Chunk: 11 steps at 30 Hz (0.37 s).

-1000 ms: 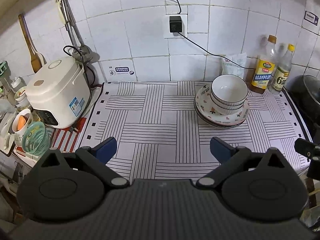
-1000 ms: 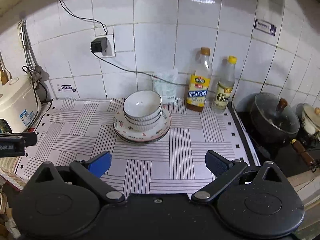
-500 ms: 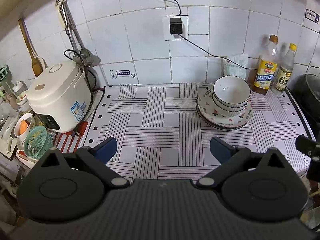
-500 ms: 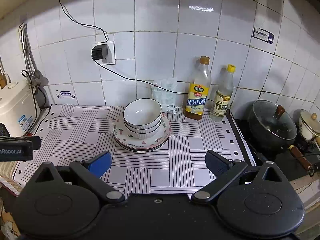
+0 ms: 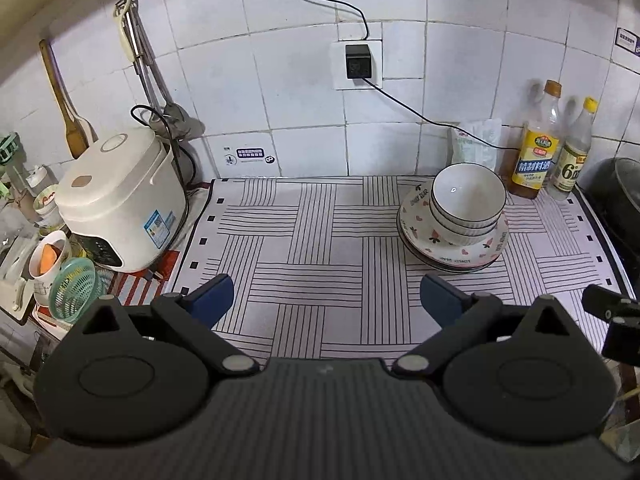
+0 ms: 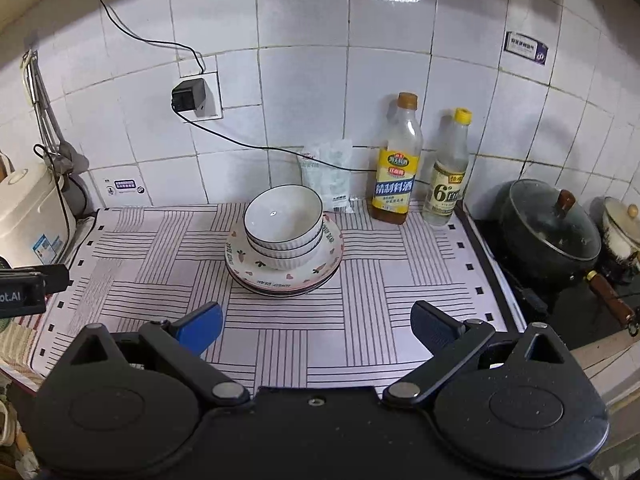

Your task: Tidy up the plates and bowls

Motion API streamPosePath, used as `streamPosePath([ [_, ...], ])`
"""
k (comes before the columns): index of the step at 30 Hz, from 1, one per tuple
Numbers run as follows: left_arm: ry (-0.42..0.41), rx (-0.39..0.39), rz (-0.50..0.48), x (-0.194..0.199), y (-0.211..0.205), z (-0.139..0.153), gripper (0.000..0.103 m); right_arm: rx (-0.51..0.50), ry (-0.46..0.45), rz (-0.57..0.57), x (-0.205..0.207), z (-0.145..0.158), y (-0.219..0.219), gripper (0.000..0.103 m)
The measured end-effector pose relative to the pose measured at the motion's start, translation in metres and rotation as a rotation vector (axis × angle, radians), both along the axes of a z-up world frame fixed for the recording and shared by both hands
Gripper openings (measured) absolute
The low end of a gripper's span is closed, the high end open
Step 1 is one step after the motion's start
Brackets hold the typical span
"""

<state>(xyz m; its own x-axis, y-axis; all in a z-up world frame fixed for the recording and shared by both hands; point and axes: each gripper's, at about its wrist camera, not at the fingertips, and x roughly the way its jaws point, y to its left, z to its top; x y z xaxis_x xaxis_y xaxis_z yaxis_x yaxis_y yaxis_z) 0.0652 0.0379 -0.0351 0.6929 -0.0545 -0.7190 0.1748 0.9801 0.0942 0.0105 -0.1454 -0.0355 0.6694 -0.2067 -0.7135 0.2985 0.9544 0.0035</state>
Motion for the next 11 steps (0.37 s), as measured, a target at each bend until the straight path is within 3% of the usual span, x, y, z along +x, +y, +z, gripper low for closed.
streamPosePath([
  [11,0.008,0.023,-0.026,0.0045,-0.0004,-0.0017,0.101,0.006,0.01,-0.007,0.0081,-0.0019,0.0004,0.102],
])
